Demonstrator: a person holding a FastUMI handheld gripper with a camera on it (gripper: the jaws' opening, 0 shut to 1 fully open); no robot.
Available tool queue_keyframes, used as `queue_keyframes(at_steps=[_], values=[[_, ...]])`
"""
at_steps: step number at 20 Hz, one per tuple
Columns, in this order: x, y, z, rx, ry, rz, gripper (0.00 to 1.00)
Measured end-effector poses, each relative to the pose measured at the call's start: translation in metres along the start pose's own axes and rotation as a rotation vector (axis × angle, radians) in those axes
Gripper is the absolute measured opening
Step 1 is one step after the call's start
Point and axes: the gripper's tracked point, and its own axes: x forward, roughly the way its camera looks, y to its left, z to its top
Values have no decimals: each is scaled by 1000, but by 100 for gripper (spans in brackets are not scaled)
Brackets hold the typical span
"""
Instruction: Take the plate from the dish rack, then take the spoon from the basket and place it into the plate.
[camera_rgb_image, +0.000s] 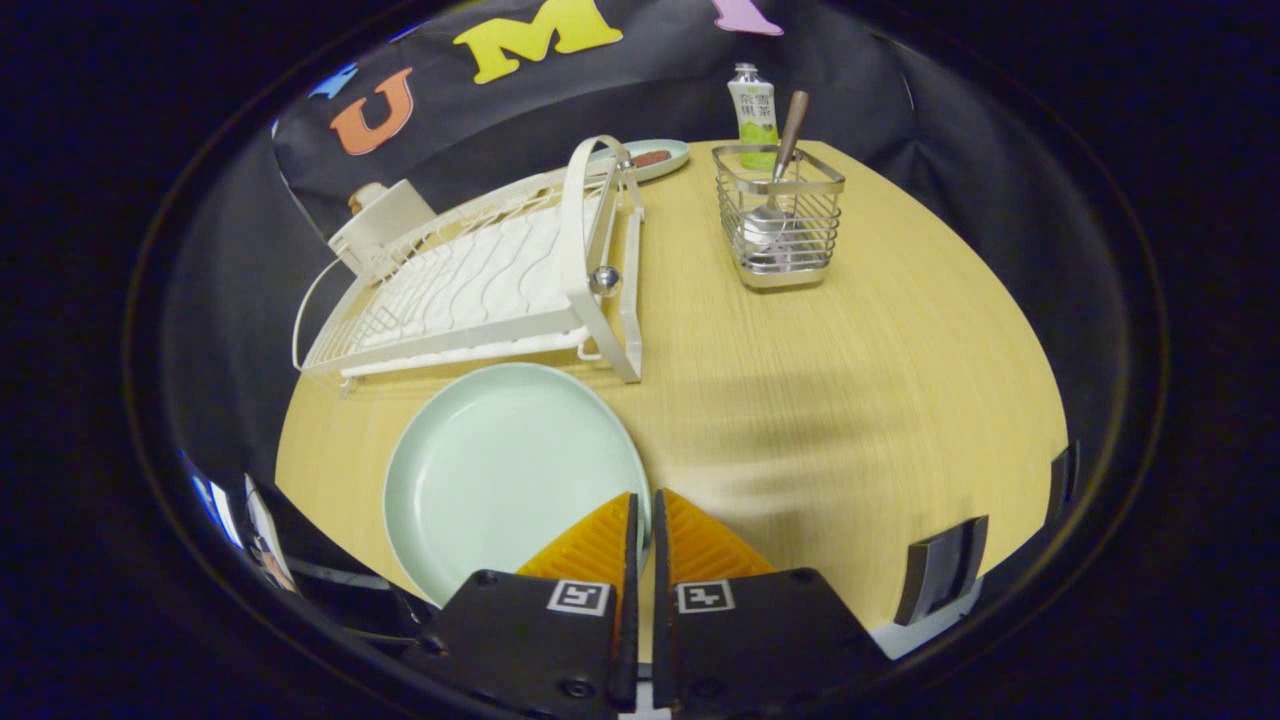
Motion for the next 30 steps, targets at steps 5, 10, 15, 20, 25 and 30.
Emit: queue_keyframes(at_steps=[5,10,15,20,25,30], values=[[-25,0,18,-46,-128,1,78],[-34,-35,49,-68,-283,-76,99],[-37,-65,94,-75,-487,-51,99],[-23,-84,158,-55,-627,4,99],[-12,-89,216,-122,-694,-10,99],[5,-94,266,-53,-709,-11,100]])
